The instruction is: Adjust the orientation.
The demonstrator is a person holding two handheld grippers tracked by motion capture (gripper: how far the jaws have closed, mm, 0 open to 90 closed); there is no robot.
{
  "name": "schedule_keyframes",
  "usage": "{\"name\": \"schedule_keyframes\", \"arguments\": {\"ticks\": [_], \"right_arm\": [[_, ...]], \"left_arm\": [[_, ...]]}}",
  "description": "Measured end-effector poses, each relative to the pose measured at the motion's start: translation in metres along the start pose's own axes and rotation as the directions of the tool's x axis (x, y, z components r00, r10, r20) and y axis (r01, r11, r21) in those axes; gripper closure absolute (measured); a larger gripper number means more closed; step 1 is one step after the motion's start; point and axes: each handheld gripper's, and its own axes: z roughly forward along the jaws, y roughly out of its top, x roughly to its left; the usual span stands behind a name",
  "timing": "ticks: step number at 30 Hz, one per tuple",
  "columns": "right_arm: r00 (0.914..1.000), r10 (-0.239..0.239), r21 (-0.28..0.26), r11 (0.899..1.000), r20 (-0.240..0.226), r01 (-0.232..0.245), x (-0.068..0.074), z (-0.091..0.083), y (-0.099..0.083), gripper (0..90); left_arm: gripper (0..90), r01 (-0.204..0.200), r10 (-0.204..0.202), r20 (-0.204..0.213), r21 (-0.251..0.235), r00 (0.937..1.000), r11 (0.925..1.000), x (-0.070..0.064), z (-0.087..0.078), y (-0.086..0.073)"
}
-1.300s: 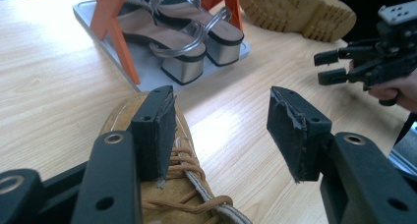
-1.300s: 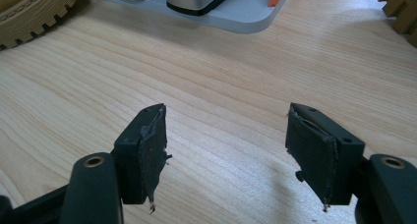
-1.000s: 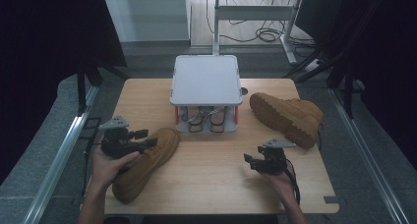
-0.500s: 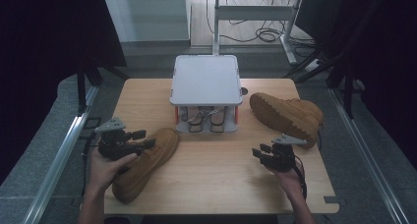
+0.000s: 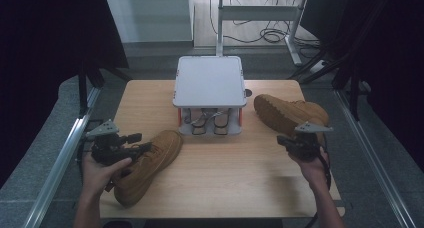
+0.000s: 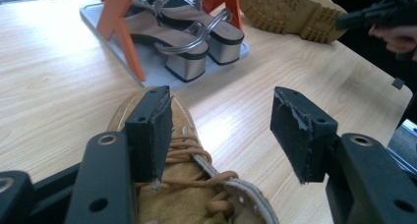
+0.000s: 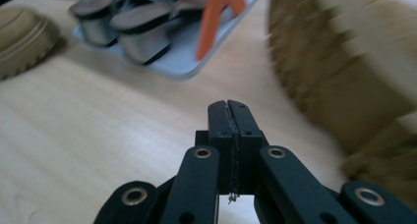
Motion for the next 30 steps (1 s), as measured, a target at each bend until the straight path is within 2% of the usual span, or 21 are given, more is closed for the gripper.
{"name": "schedule_keyframes", "arguments": {"ticks": [3, 6, 11, 13, 20, 25, 30], "right_arm": [[0.9991, 0.027, -0.024, 0.999, 0.033, -0.026, -0.017, -0.007, 0.011, 89.4], [0.9965, 0.035, -0.028, 0.999, 0.075, -0.033, -0.034, -0.012, 0.021, 89.4], [0.9875, 0.074, -0.005, 0.997, 0.139, -0.074, -0.065, -0.005, 0.032, 89.5], [0.9858, 0.084, 0.001, 0.996, 0.145, -0.085, -0.073, 0.001, 0.036, 89.5], [0.9784, 0.075, 0.04, 0.996, 0.193, -0.084, -0.093, 0.018, 0.048, 89.6], [0.9671, 0.093, 0.033, 0.994, 0.237, -0.104, -0.113, 0.015, 0.057, 89.6], [0.9597, 0.106, 0.031, 0.993, 0.26, -0.118, -0.135, 0.014, 0.062, 89.6]], "left_arm": [[41.4, 0.012, -0.012, -0.01, -0.014, 0.9999, 0.9998, 0.002, -0.005, -0.002], [41.3, 0.022, -0.022, -0.017, -0.029, 0.9996, 0.9993, 0.004, -0.01, -0.003], [41.3, 0.032, -0.033, -0.024, -0.043, 0.9992, 0.9986, 0.006, -0.013, -0.004], [41.3, 0.032, -0.033, -0.024, -0.041, 0.9992, 0.9986, 0.006, -0.013, -0.004], [41.2, 0.039, -0.04, -0.026, -0.04, 0.9989, 0.9984, 0.008, -0.012, -0.005], [41.2, 0.045, -0.046, -0.028, -0.043, 0.9986, 0.9981, 0.01, -0.013, -0.006], [41.2, 0.047, -0.049, -0.032, -0.041, 0.9983, 0.998, 0.011, -0.012, -0.006]]}}
